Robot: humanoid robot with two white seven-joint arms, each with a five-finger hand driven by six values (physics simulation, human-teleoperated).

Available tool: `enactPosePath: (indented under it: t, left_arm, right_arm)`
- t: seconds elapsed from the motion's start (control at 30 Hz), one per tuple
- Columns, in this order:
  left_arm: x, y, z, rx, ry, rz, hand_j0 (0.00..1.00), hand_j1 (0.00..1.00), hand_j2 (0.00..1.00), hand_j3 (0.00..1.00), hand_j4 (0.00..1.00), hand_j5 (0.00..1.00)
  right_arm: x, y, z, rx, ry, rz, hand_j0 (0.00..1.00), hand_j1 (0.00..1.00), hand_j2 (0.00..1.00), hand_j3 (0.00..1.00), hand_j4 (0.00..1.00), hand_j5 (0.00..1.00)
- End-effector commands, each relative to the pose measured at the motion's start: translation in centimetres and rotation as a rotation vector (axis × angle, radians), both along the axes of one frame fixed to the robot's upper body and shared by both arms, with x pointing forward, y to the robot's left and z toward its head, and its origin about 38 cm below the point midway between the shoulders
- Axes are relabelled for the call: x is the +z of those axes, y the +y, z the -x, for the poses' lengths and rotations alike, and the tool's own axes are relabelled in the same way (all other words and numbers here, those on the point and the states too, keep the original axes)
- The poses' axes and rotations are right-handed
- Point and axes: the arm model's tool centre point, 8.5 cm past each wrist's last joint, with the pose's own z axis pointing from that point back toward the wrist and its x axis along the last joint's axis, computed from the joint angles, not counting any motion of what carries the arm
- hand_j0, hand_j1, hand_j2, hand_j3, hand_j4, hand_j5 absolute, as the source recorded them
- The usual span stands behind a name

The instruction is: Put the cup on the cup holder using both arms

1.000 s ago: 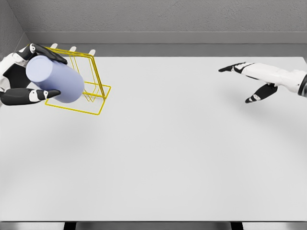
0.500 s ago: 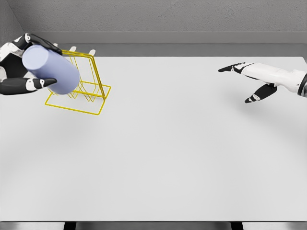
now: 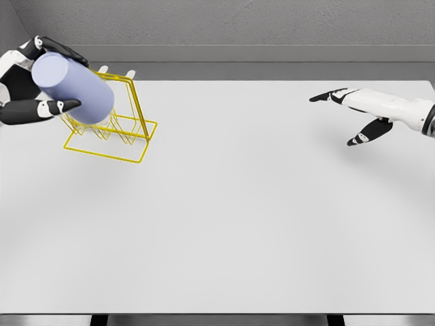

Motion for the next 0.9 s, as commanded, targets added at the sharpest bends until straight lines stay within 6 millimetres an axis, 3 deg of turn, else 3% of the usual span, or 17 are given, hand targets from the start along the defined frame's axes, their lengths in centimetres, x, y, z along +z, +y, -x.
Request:
enactPosePath:
  t: [0.0, 0.3, 0.7, 0.87]
  left_arm:
    - [-1.1, -0.3, -0.4, 0.002, 0.025, 0.022, 0.35, 0.35, 0.35, 0.35, 0.35, 0.35]
    - [-1.2, -0.3, -1.8, 0.012, 0.037, 0.021, 0.35, 0.35, 0.35, 0.35, 0.35, 0.35]
    - [-1.2, 1.1, -3.3, 0.065, 0.046, 0.032, 0.35, 0.35, 0.35, 0.35, 0.35, 0.35]
    - [-1.9, 0.2, -3.4, 0.049, 0.059, 0.042, 0.35, 0.35, 0.35, 0.35, 0.35, 0.35]
  right_arm:
    - [0.1, -0.1, 0.0, -0.004, 0.0, -0.005, 1.0, 1.0, 1.0, 1.0, 1.0, 1.0]
    - [0.1, -0.1, 0.0, -0.004, 0.0, -0.005, 1.0, 1.0, 1.0, 1.0, 1.0, 1.0]
    - [0.1, 0.0, 0.0, -0.003, 0.0, -0.006, 1.0, 1.0, 1.0, 1.0, 1.0, 1.0]
    - [-0.1, 0.1, 0.0, 0.0, 0.003, -0.008, 1.0, 1.0, 1.0, 1.0, 1.0, 1.0]
